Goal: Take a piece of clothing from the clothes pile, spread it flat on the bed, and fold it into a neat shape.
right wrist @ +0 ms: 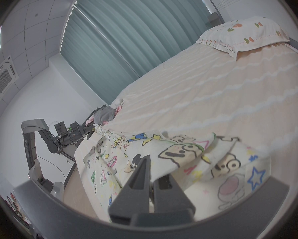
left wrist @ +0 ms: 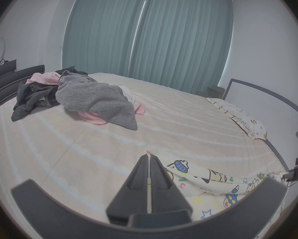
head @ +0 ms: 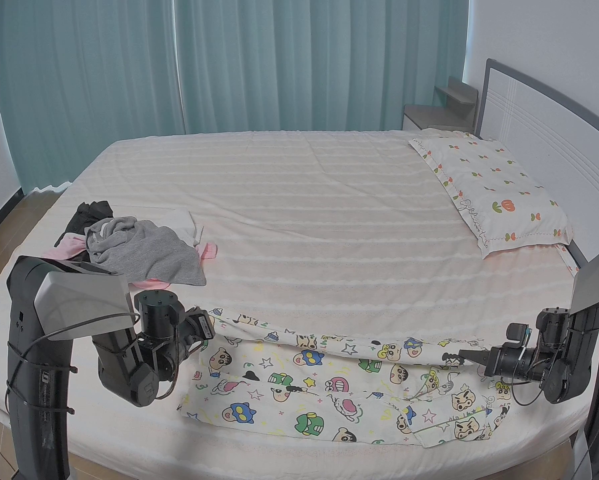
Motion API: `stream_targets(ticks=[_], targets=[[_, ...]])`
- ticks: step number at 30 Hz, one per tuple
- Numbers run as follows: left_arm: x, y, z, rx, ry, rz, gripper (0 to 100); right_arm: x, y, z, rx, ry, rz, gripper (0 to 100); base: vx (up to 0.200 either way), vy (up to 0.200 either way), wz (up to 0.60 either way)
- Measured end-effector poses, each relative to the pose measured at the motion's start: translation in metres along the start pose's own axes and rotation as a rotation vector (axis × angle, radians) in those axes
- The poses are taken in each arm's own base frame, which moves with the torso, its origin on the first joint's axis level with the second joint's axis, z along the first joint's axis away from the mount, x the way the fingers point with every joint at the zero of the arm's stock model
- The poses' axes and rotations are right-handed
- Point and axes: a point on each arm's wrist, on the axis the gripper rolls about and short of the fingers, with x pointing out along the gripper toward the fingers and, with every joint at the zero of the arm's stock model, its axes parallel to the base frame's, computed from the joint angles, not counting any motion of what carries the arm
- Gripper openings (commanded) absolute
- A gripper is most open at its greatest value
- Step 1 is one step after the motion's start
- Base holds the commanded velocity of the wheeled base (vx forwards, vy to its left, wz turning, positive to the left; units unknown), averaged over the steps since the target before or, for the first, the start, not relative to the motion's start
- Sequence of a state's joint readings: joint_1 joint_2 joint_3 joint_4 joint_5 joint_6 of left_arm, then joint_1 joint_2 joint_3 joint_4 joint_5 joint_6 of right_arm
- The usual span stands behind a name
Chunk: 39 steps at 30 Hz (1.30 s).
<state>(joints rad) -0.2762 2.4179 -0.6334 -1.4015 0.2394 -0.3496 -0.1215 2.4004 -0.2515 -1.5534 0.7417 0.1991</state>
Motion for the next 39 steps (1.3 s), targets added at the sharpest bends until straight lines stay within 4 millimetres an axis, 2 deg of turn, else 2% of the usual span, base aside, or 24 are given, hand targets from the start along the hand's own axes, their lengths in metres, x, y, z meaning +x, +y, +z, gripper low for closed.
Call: stream_targets(ticks=[14,26,27,31,32,39], targets=[[-0.033,0.01,-0.02,0.016,0.054,-0.025,0,-0.019,0.007,-0.012,0.012,0.046,0.024,0,0.0,0.0,0.0],[-0.042,0.014,-0.03,0.032,0.111,-0.012,0,-0.031,0.01,-0.026,-0.028,0.092,0.011,0,0.0,0.0,0.0],[-0.042,0.015,-0.032,0.034,0.116,-0.01,100,-0.031,0.01,-0.027,-0.029,0.096,0.008,0,0.0,0.0,0.0],[-0.041,0.017,-0.04,0.04,0.144,-0.001,100,-0.032,0.008,-0.034,-0.009,0.119,-0.003,0,0.0,0.0,0.0],[-0.041,0.018,-0.042,0.042,0.151,0.001,100,-0.032,0.007,-0.035,-0.003,0.123,-0.007,100,0.0,0.0,0.0],[-0.04,0.018,-0.048,0.033,0.171,0.005,100,-0.038,0.008,-0.043,0.02,0.152,-0.018,100,0.0,0.0,0.0]])
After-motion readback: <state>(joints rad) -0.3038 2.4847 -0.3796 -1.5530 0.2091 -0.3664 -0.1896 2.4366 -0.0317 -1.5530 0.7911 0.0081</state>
